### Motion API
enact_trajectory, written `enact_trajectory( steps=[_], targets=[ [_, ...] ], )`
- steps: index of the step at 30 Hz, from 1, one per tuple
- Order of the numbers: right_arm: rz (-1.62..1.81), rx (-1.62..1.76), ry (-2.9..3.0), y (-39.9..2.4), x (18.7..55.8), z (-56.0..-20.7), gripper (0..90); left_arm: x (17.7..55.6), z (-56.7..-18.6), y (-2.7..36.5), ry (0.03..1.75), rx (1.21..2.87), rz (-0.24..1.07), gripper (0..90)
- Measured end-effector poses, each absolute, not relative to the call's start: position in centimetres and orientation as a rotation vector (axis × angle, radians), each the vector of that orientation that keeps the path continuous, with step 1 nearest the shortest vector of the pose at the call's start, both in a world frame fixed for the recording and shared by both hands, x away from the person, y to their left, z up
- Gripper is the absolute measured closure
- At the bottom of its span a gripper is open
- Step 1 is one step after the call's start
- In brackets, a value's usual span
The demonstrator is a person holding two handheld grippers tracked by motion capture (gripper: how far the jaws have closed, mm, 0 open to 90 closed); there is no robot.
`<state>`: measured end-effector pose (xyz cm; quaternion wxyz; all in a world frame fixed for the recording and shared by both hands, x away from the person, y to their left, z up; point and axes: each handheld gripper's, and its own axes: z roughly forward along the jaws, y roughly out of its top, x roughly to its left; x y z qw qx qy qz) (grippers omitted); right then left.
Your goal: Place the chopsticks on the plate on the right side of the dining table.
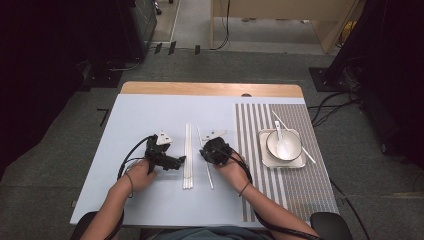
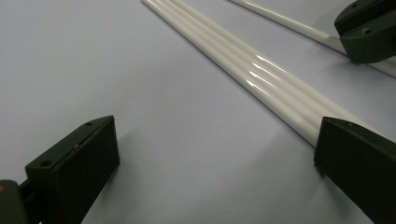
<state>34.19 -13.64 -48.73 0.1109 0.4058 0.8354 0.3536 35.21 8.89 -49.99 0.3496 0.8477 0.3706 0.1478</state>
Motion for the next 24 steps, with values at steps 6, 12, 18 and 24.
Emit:
enact_trajectory(
  steps=[6, 12, 18, 24],
  targets=[
    [1.029, 1.205, 2.447, -14.2, 34.4, -48.7, 80.8, 35.2, -50.0, 8.9, 0.96, 2.196, 0.383, 0.0],
    [1.022, 1.207, 2.44, -14.2, 34.4, -48.7, 80.7, 35.2, -50.0, 8.9, 0.96, 2.196, 0.383, 0.0],
    [1.024, 1.201, 2.439, -14.4, 34.6, -48.7, 83.3, 35.2, -50.0, 8.9, 0.961, 2.196, 0.383, 0.0],
    [1.022, 1.213, 2.431, -14.8, 34.9, -48.8, 84.7, 35.2, -50.0, 8.9, 0.961, 2.195, 0.382, 0.0]
  ],
)
